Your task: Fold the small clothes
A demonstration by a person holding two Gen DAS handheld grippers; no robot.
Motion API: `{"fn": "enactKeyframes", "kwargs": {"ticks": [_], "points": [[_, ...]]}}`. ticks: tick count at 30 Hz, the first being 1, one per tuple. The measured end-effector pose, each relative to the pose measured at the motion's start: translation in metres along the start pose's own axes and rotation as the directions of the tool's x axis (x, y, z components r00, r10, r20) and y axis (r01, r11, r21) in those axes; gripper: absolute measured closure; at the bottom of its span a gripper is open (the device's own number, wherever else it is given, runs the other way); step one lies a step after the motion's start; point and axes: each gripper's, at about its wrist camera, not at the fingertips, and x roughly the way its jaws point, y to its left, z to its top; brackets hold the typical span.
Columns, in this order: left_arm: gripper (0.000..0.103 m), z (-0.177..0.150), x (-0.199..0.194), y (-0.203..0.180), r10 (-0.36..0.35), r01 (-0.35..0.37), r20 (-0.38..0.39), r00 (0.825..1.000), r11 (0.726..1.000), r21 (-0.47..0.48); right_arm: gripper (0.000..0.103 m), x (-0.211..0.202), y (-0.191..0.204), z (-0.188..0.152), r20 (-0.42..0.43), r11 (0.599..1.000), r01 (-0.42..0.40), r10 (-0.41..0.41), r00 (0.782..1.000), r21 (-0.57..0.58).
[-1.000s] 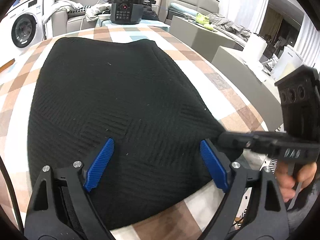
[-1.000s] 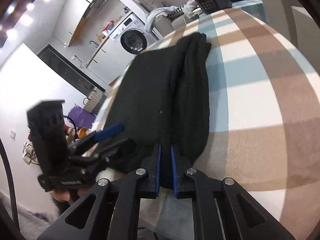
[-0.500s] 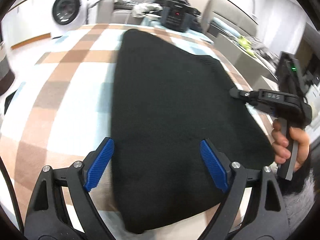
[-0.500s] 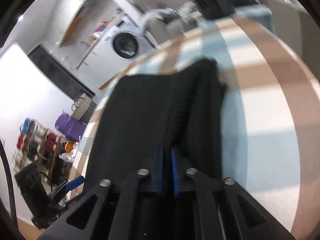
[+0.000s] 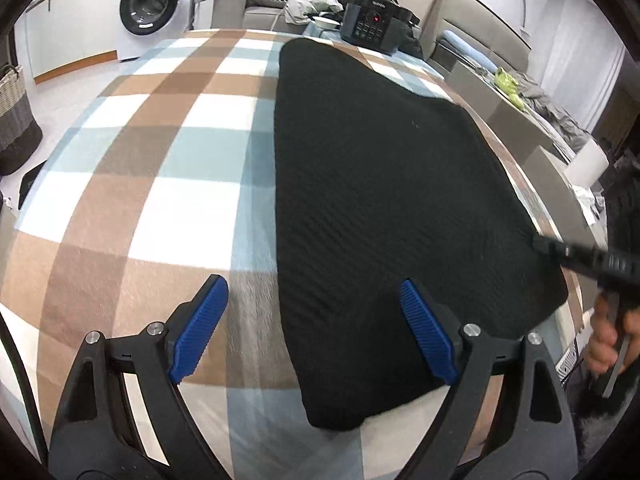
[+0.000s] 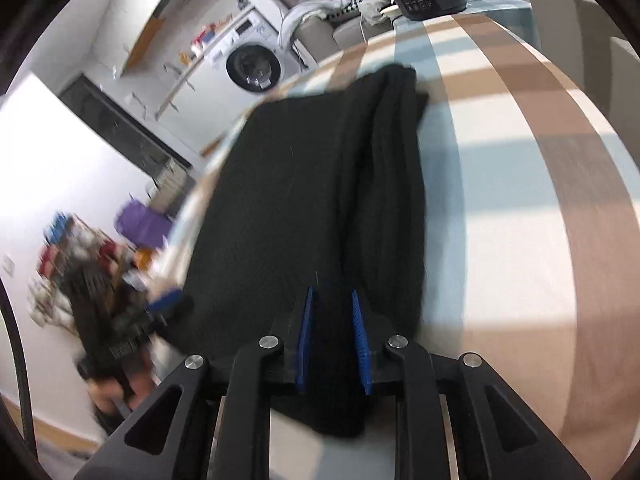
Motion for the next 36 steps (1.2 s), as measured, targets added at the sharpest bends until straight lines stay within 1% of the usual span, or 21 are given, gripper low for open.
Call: {"fn": "enactKeyframes", "kwargs": {"ticks": [2, 3, 4, 5, 6, 7, 8, 10, 12, 14, 15, 16, 18, 19, 20, 21, 22, 25, 29, 32, 36], "points": [[0.017, -0.005, -0.003, -0.002, -0.003, 0.003, -0.001, 1.0, 1.0, 0.005, 0.083, -0.01, 0.006, -0.012, 0.015, 0.999, 0.016, -0.015, 1.0, -0.029], [0.017, -0.005, -0.004, -0.003, -0.003, 0.003, -0.003, 1.0, 1.0, 0.005, 0.083, -0.02, 0.013, -0.018, 0.034, 0.997, 0.044, -0.042, 0.999, -0.062], [0.017, -0.005, -0.005, -0.004, -0.002, 0.002, -0.006, 1.0, 1.0, 0.005, 0.08, -0.023, 0.017, -0.019, 0.057, 0.995, 0.062, -0.058, 0.997, -0.076], [0.017, -0.007, -0.007, -0.004, -0.003, 0.003, -0.008, 1.0, 1.0, 0.001, 0.074, -0.029, 0.019, -0.021, 0.085, 0.993, 0.09, -0.083, 0.993, -0.082], [0.017, -0.008, -0.008, -0.004, -0.007, 0.007, -0.009, 1.0, 1.0, -0.001, 0.058, -0.032, 0.019, -0.024, 0.1, 0.992, 0.104, -0.096, 0.99, -0.077], [0.017, -0.008, -0.009, -0.004, -0.007, 0.007, -0.007, 1.0, 1.0, -0.002, 0.049, -0.034, 0.017, -0.025, 0.125, 0.991, 0.117, -0.108, 0.986, -0.066], [0.017, -0.008, -0.009, -0.004, -0.006, 0.006, -0.006, 1.0, 1.0, -0.003, 0.048, -0.033, 0.014, -0.025, 0.133, 0.989, 0.137, -0.129, 0.983, -0.056], [0.017, -0.009, -0.01, -0.005, -0.011, 0.011, -0.007, 1.0, 1.0, -0.001, 0.048, -0.022, 0.009, -0.023, 0.101, 0.987, 0.152, -0.147, 0.984, -0.043], [0.018, -0.011, -0.012, -0.006, -0.02, 0.02, -0.009, 1.0, 1.0, 0.004, 0.048, -0.014, 0.007, -0.023, 0.086, 0.99, 0.136, -0.132, 0.988, -0.042], [0.023, -0.012, -0.012, -0.008, -0.039, 0.039, -0.012, 0.999, 0.999, 0.01, 0.048, -0.006, 0.008, -0.022, 0.078, 0.988, 0.144, -0.14, 0.987, -0.051], [0.03, -0.013, -0.012, -0.009, -0.052, 0.053, -0.013, 0.999, 0.999, 0.014, 0.049, -0.002, 0.008, -0.022, 0.07, 0.989, 0.137, -0.133, 0.989, -0.052], [0.041, -0.014, -0.012, -0.011, -0.07, 0.07, -0.013, 0.997, 0.997, 0.023, 0.049, -0.001, 0.009, -0.022, 0.066, 0.989, 0.137, -0.134, 0.989, -0.051], [0.055, -0.014, -0.01, -0.014, -0.076, 0.076, -0.012, 0.997, 0.997, 0.033, 0.049, 0.003, 0.013, -0.023, 0.062, 0.987, 0.151, -0.147, 0.987, -0.061], [0.063, -0.013, -0.009, -0.015, -0.068, 0.068, -0.007, 0.998, 0.997, 0.043, 0.053, 0.005, 0.014, -0.023, 0.069, 0.985, 0.16, -0.156, 0.985, -0.071], [0.065, -0.011, -0.007, -0.014, -0.065, 0.065, -0.005, 0.998, 0.997, 0.045, 0.056, 0.006, 0.015, -0.024, 0.066, 0.984, 0.16, -0.155, 0.986, -0.075], [0.068, -0.009, -0.005, -0.014, -0.069, 0.069, -0.004, 0.998, 0.997, 0.043, 0.065, 0.009, 0.016, -0.024, 0.063, 0.986, 0.146, -0.142, 0.988, -0.077], [0.074, -0.007, -0.003, -0.013, -0.075, 0.075, -0.003, 0.997, 0.996, 0.04, 0.067, 0.01, 0.017, -0.024, 0.064, 0.987, 0.14, -0.136, 0.989, -0.072], [0.077, 0.0, 0.002, -0.013, -0.069, 0.069, 0.004, 0.998, 0.997, 0.045, 0.071, 0.017, 0.023, -0.018, 0.087, 0.983, 0.158, -0.15, 0.985, -0.091], [0.079, 0.023, 0.015, -0.014, -0.034, 0.033, 0.02, 0.999, 0.998, 0.057, 0.072, 0.032, 0.025, 0.003, 0.099, 0.981, 0.171, -0.162, 0.982, -0.088], [0.079, 0.05, 0.028, -0.014, -0.025, 0.023, 0.038, 0.999, 0.997, 0.068, 0.072, 0.047, 0.022, 0.031, 0.112, 0.984, 0.174, -0.168, 0.979, -0.045], [0.079, 0.083, 0.05, -0.014, 0.009, -0.013, 0.055, 0.998, 0.997, 0.082, 0.072, 0.067, 0.021, 0.066, 0.14, 0.977, 0.214, -0.209, 0.968, -0.021]]}}
